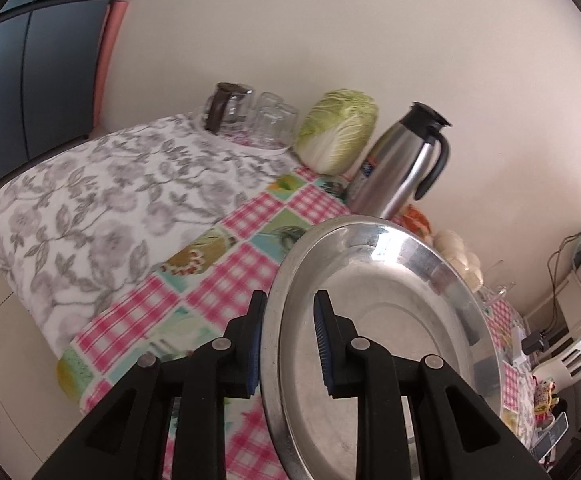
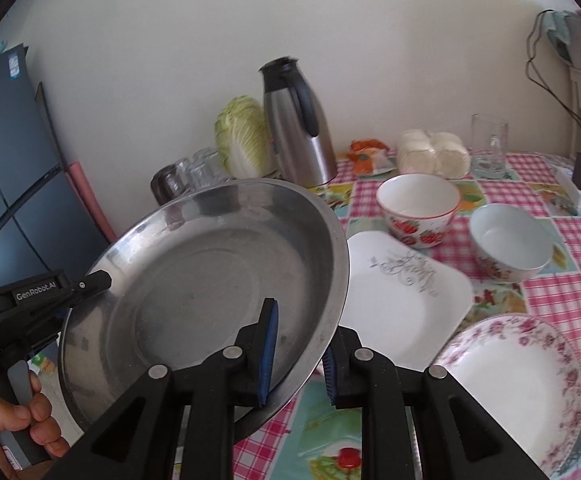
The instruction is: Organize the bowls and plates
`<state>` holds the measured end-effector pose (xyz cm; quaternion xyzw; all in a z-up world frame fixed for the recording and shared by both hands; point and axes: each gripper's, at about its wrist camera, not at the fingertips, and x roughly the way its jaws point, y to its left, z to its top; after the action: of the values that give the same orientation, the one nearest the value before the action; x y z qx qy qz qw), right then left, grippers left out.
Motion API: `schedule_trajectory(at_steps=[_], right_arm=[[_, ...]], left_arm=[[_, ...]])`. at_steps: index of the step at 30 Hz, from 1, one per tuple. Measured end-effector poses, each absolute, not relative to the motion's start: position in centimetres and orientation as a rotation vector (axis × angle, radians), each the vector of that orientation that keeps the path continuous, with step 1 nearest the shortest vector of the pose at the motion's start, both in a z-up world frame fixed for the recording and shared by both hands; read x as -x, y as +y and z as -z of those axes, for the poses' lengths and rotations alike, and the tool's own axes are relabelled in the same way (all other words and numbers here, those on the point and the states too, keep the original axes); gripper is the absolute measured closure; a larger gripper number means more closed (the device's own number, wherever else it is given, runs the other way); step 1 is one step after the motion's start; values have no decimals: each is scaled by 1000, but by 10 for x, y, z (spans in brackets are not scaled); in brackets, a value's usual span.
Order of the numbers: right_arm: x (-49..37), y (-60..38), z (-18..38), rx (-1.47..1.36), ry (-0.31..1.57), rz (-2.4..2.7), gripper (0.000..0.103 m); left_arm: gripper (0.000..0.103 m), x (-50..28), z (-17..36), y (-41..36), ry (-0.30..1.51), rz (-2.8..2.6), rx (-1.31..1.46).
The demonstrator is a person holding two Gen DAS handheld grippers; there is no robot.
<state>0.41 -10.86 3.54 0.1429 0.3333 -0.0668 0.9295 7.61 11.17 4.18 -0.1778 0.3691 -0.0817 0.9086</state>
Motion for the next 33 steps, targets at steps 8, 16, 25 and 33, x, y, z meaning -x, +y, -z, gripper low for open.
schedule_trajectory(at_steps=[8, 16, 25, 33], right_arm=[[16, -152, -58, -354, 596, 215, 81], [33, -191, -65, -367, 541, 298, 81], [50, -227, -66, -401, 525, 356, 81], [59, -254, -61, -434, 534, 408, 81]], left_arm=[[79, -76, -74, 58, 722, 268, 323], [78, -72, -87, 11, 716, 346, 290], [78, -72, -86, -31, 732, 407, 261], [77, -75, -77, -62, 754, 447, 223]])
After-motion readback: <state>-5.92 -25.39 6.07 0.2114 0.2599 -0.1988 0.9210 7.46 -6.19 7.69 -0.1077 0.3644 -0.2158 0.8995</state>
